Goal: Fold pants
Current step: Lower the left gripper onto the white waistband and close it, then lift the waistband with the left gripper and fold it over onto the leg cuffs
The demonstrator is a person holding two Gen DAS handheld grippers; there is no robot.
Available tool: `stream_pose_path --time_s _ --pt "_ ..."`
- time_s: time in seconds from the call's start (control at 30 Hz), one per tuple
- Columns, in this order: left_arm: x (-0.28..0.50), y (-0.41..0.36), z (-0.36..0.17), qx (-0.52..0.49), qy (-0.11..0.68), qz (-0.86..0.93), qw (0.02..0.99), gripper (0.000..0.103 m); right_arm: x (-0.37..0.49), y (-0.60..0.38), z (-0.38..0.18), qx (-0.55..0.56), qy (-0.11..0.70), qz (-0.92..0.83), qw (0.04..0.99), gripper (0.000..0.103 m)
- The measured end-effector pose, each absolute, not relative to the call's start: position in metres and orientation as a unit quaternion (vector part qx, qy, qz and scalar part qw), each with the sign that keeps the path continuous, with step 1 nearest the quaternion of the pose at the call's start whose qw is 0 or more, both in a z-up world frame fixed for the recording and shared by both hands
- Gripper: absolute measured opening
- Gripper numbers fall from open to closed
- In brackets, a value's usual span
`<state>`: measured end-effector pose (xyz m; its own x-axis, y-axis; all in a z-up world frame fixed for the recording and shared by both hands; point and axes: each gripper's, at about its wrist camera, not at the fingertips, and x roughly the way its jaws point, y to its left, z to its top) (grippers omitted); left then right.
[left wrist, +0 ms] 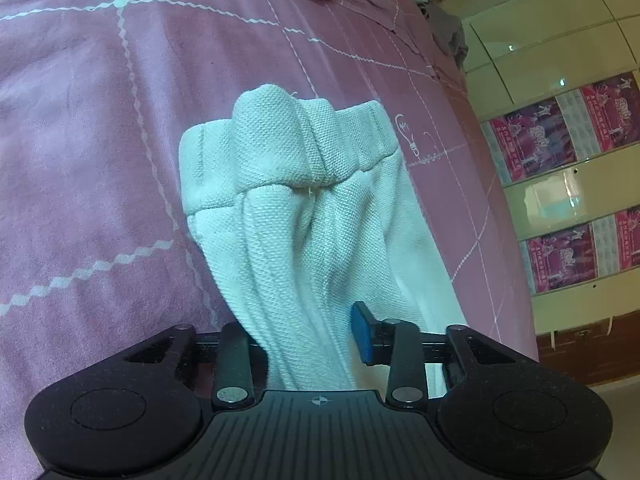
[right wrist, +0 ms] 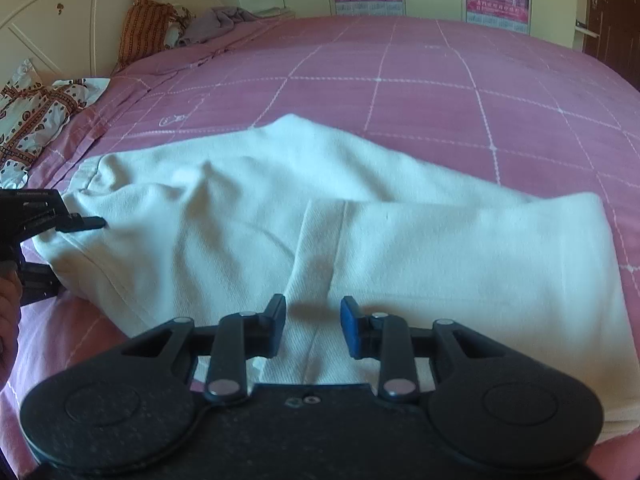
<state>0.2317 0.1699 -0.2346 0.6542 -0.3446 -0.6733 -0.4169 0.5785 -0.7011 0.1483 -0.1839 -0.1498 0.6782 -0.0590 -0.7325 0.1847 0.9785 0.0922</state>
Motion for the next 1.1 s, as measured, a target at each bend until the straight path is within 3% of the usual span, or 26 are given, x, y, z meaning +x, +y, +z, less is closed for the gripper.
stream_pose_path --time_s 0.17,0.4,0.57,0.7,0.83,0.9,1.0,1.1 --pt "0.222 0.172 -0.226 -0.450 0.407 0.020 0.794 0.018 0.155 -0.179 -0.176 0.061 0.429 -0.057 0.899 0.034" --pt "0.219 0.108 -0.130 -0.251 0.335 -0.085 0.904 0.017 0.157 -0.175 -0.176 0.036 0.436 -0.051 0.898 0.034" --pt "0.196 0.029 -0.078 -0.127 0.300 -0.208 0.922 0.017 0.150 -0.193 -0.168 0.098 0.428 -0.041 0.897 0.031" --pt "0.159 -0.051 -0.079 -0.032 0.305 -0.300 0.903 0.017 0.115 -0.229 -0.145 0.139 0.385 -0.086 0.908 0.036" --pt "0.128 -0.124 -0.106 0.041 0.360 -0.342 0.867 0.017 0.071 -0.280 -0.136 0.151 0.370 -0.149 0.905 0.040" --pt "0.114 -0.146 -0.119 0.074 0.386 -0.335 0.856 0.019 0.051 -0.309 -0.138 0.183 0.369 -0.172 0.895 0.044" --pt "0.092 -0.156 -0.114 0.126 0.362 -0.321 0.866 0.023 0.027 -0.330 -0.138 0.202 0.363 -0.178 0.892 0.042" --pt "0.077 -0.163 -0.107 0.165 0.361 -0.339 0.853 0.042 0.015 -0.348 -0.137 0.250 0.342 -0.168 0.890 0.045"
